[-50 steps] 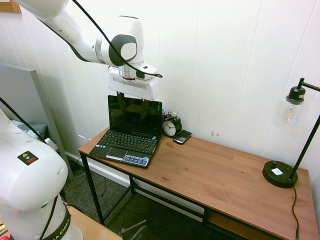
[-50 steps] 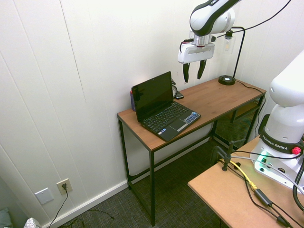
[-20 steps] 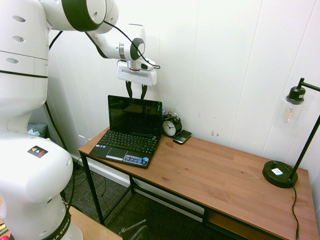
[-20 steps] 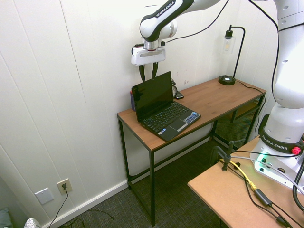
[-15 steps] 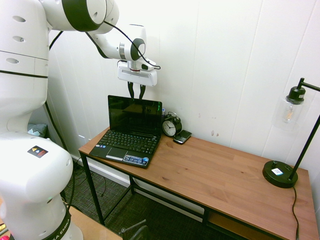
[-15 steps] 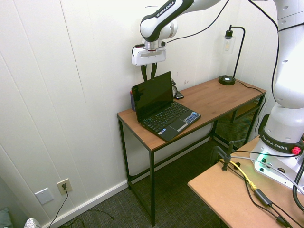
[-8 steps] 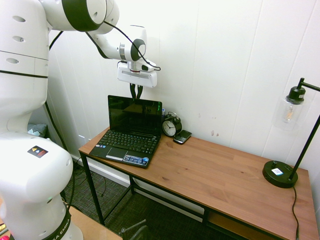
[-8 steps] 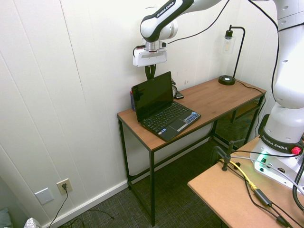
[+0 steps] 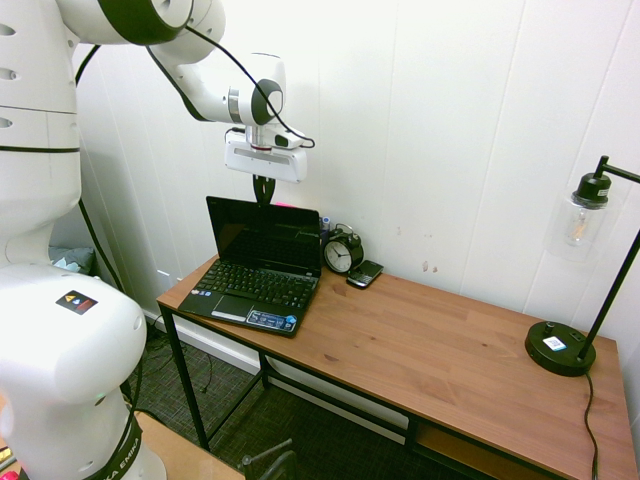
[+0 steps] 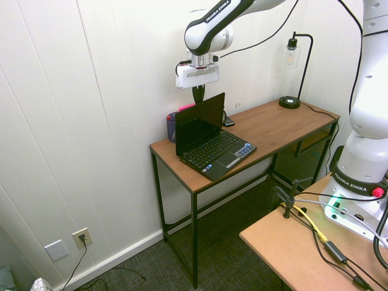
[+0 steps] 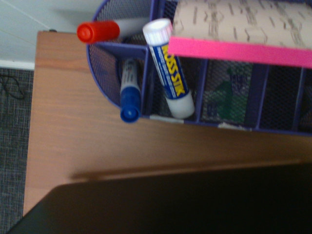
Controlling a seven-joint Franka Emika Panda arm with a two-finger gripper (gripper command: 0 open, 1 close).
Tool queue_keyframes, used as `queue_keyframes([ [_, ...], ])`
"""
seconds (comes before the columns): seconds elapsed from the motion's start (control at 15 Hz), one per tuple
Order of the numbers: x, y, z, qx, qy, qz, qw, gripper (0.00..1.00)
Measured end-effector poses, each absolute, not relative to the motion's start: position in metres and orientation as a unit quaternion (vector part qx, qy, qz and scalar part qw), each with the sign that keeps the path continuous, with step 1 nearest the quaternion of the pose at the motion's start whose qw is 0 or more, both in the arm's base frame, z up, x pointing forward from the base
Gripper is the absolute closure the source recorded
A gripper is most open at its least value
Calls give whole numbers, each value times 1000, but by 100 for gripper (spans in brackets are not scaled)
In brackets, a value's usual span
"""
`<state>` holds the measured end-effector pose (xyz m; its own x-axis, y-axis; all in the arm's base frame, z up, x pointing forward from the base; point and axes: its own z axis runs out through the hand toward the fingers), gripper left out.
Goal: Close the laptop lid
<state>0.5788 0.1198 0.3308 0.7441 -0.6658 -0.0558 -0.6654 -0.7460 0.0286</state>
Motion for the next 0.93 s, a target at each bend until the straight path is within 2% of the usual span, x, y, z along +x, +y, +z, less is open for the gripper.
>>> queue_keyframes([
  [0.6, 512, 89, 271, 926, -356, -113, 58, 100],
  [0.93, 497, 72, 246, 920, -353, -160, 65, 100],
])
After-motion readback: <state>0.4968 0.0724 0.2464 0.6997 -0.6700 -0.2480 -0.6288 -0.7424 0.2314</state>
